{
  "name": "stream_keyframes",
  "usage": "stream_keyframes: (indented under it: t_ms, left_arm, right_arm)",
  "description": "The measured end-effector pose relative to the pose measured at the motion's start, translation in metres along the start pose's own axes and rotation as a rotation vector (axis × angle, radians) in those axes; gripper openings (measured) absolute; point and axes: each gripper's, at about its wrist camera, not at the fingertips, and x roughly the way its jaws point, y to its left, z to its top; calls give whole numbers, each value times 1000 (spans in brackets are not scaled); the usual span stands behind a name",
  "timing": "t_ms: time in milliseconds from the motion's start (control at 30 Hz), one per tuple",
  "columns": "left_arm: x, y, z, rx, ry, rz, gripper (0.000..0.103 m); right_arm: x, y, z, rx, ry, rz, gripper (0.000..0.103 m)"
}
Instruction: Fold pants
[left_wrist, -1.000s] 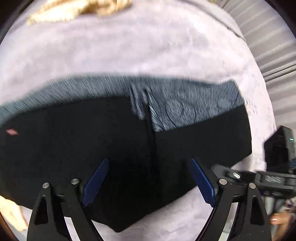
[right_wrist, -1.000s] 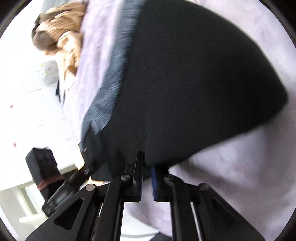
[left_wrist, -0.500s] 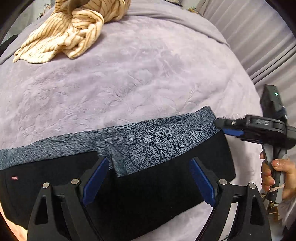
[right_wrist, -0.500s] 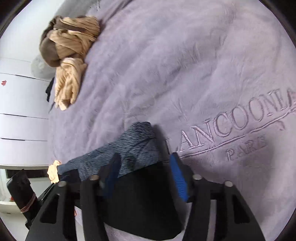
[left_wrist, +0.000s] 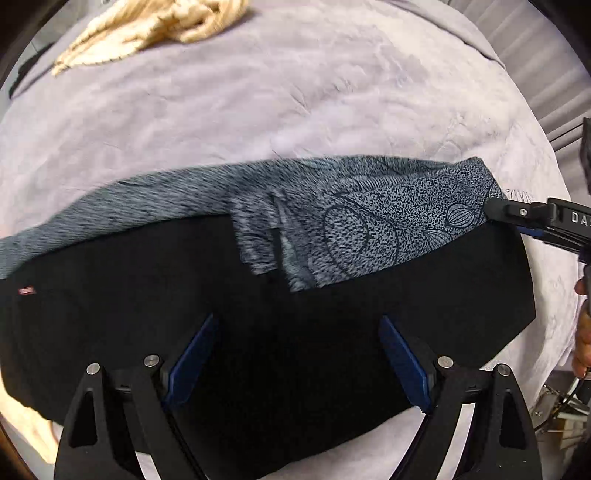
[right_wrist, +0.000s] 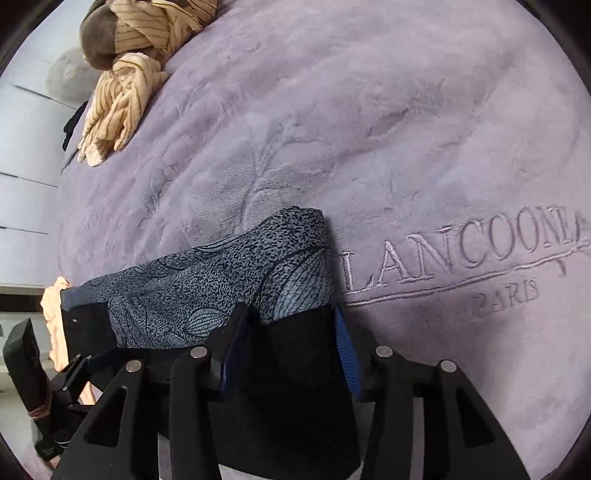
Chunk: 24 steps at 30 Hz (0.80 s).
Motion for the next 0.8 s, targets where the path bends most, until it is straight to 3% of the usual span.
stream_keyframes:
  t_ms: [100, 167, 267, 400, 467, 600, 800]
  left_arm:
    - [-18, 17, -13, -33, -23, 15, 90]
    - [-24, 30, -22, -62, -18, 27, 90]
    - [-26, 45, -31, -98, -7, 42, 90]
    - [-26, 57, -38, -105, -14, 72, 90]
    - [-28, 62, -44, -100, -14, 85, 90]
    - [-33, 75, -56, -108, -10, 88, 90]
    - [-46, 104, -83, -134, 6, 86, 90]
  right_arm:
    - [-29, 24, -7, -24, -70, 34, 51]
    - [-30, 54, -11, -65, -54, 107, 51]
    - [-3, 102, -14, -143, 3, 191, 51]
    - [54, 128, -9, -50, 78, 307, 51]
    - [84, 140, -14, -34, 144, 295, 50]
    - [88, 157, -27, -131, 139, 210, 50]
    - [70, 157, -42, -155, 190, 326, 50]
